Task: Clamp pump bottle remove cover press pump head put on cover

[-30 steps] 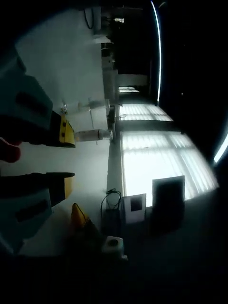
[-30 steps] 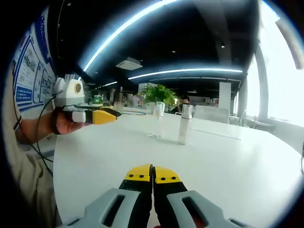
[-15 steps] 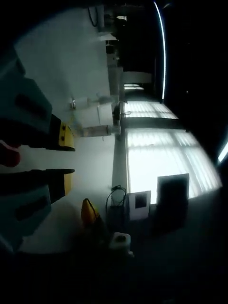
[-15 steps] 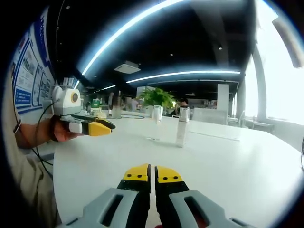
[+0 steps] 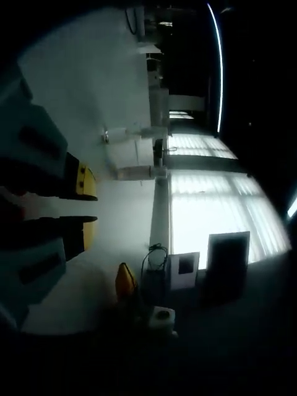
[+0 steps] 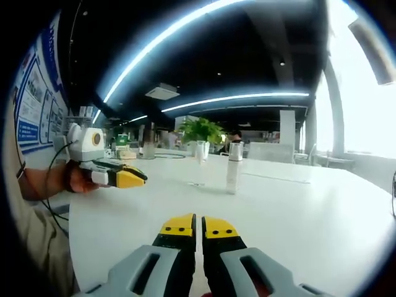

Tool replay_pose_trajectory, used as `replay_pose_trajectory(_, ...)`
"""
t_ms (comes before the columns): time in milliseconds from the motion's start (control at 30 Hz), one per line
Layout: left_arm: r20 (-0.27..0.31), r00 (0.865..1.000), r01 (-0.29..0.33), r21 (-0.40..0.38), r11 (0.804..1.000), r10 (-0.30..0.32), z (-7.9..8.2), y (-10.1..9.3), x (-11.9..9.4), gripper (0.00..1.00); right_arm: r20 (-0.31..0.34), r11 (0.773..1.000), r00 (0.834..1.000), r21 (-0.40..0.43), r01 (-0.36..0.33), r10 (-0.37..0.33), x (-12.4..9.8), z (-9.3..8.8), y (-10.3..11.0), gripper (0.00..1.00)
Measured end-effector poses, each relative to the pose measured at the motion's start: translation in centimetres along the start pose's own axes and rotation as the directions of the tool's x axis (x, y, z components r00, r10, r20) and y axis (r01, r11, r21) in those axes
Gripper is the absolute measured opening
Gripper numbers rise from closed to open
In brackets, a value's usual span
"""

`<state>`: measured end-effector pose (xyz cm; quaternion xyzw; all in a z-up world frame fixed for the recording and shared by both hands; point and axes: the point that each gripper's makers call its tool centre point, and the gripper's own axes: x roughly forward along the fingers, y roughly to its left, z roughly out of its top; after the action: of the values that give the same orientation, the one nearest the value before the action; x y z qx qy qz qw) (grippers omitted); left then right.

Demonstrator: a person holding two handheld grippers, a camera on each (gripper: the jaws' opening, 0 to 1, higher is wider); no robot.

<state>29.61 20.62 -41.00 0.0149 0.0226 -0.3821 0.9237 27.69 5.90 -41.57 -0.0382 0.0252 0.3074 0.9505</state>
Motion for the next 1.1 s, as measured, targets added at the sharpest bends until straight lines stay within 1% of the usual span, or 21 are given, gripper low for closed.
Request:
replay_pose_trajectory(133, -0.013, 1.000, 0.011, 0.028, 1.000, -0.010, -0.3, -0.6, 0.1, 0.02, 0.001, 1.000, 1.000, -0.004, 0.003, -0.003, 0.0, 0.0, -0.1, 0.00)
replay_pose_trajectory(233, -0.021, 1.000, 0.020, 0.045, 0.999, -0.019, -0.5, -0.5, 0.2, 0.02, 0.002, 1.000, 1.000, -0.007, 0.004, -0.004, 0.0, 0.0, -0.1, 0.00)
replay_pose_trajectory(367, -0.022, 0.999, 0.029, 0.046, 0.999, -0.028, -0.6, -0.7, 0.2, 0.02, 0.002, 1.000, 1.000, -0.013, 0.005, -0.005, 0.0, 0.0, -0.1, 0.00)
replay_pose_trajectory(500, -0.020, 1.000, 0.008, 0.035, 0.999, -0.007, -0.5, -0.2, 0.0, 0.02, 0.002, 1.000, 1.000, -0.015, 0.007, -0.006, 0.0, 0.0, 0.0, 0.00)
replay_pose_trajectory(700, -0.010, 1.000, 0.002, 0.029, 1.000, -0.001, -0.4, 0.0, -0.1, 0.02, -0.003, 1.000, 1.000, -0.016, 0.006, -0.006, 0.0, -0.1, 0.0, 0.00)
replay_pose_trajectory(867, -0.015, 1.000, -0.005, 0.024, 1.000, 0.006, -0.5, 0.1, -0.1, 0.03, -0.004, 1.000, 1.000, -0.020, 0.008, -0.008, 0.0, -0.1, 0.0, 0.00)
replay_pose_trajectory(1100, 0.005, 1.000, -0.007, -0.003, 1.000, 0.007, -0.1, 0.3, -0.2, 0.03, -0.004, 1.000, 1.000, -0.014, 0.006, -0.006, 0.0, -0.1, 0.0, 0.00)
